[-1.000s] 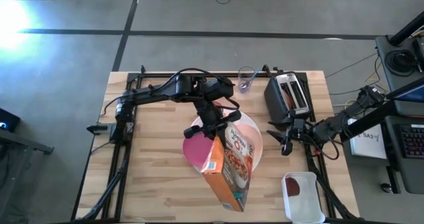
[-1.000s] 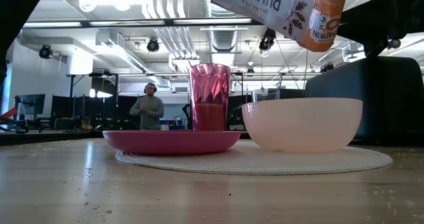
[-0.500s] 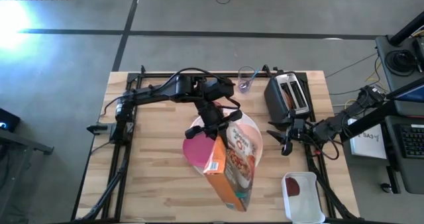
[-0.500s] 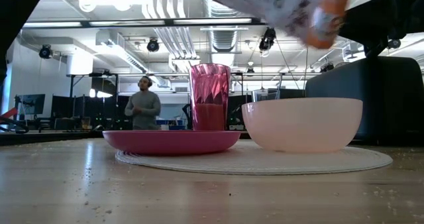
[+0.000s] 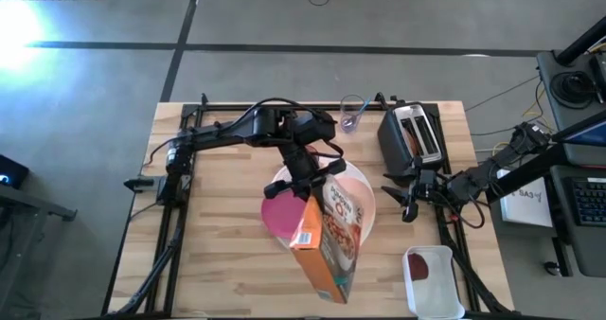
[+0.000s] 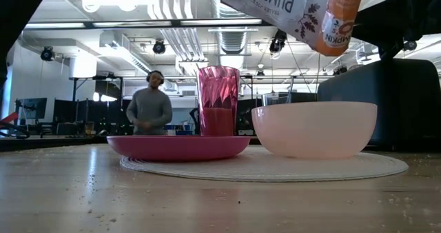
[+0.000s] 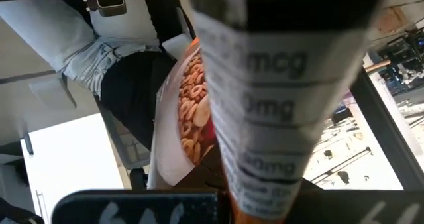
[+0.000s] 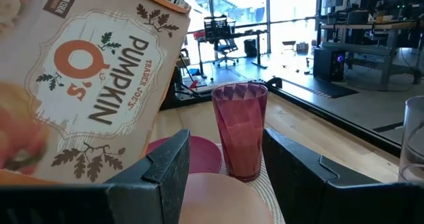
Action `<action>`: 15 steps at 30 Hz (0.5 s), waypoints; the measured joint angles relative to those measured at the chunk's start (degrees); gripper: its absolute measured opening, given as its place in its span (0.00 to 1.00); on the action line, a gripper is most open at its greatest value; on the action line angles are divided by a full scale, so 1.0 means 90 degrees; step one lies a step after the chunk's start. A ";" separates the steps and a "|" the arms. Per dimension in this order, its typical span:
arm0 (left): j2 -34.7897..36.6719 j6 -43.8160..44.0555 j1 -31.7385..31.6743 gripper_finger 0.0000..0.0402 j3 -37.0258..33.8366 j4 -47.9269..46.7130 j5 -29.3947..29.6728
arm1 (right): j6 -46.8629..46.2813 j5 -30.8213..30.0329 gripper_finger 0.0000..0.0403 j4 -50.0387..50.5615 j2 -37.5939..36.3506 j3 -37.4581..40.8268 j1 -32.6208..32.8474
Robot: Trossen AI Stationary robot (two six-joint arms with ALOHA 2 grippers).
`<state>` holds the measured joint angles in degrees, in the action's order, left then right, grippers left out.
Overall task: Arrange a breakfast setting
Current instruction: Pour the cereal into the light orange bowl
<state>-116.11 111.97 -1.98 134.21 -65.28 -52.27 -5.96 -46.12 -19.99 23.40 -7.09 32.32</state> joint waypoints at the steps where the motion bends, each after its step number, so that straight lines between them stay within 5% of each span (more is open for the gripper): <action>1: 0.0000 0.0029 0.0000 0.00 0.0000 0.0003 -0.0001 | 0.0000 0.0001 0.44 0.0001 0.0000 0.0000 0.0001; 15: 0.0000 0.0521 0.0000 0.00 -0.0005 0.0066 -0.0282 | 0.0000 0.0001 0.44 0.0000 0.0000 0.0000 -0.0001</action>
<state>-116.11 116.66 -1.98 134.17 -64.69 -54.81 -5.96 -46.11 -19.99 23.40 -7.09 32.32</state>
